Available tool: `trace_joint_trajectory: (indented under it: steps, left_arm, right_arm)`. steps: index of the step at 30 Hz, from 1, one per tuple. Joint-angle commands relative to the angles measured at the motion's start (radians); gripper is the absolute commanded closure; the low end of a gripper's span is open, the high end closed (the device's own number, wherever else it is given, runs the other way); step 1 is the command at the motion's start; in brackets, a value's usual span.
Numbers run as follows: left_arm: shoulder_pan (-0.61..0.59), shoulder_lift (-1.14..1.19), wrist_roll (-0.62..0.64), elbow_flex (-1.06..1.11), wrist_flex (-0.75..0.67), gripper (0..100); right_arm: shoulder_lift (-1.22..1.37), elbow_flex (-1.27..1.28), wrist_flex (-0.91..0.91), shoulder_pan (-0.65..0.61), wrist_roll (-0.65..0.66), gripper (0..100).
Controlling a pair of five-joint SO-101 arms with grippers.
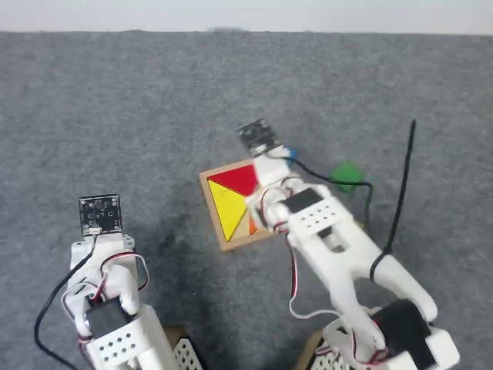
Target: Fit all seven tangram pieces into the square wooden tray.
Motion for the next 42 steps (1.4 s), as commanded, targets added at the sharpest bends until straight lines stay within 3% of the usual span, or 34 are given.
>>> trace_joint_trajectory:
  steps: [1,7,15,28,33,42]
  left_arm:
    - [0.000,-0.015,-0.012,-0.008,0.003,98]
    - [0.000,-0.015,-0.012,-0.008,0.003,98]
    - [0.000,-0.015,-0.012,-0.008,0.003,98]
    - [0.000,-0.015,-0.012,-0.008,0.003,98]
    - [0.000,-0.015,-0.012,-0.008,0.003,98]
    - [0.000,-0.015,-0.012,-0.008,0.003,98]
  right_arm:
    - [0.076,-0.112,-0.025,0.042,0.025,95.0]
    - [0.266,-0.209,0.007,0.025,0.051,95.0]
    - [0.196,-0.114,0.084,0.010,0.043,95.0]
    - [0.119,-0.032,0.082,-0.217,0.043,95.0]
    - [0.070,-0.032,0.087,-0.179,0.043,94.8]
    - [-0.182,-0.021,0.188,0.013,0.051,93.1]
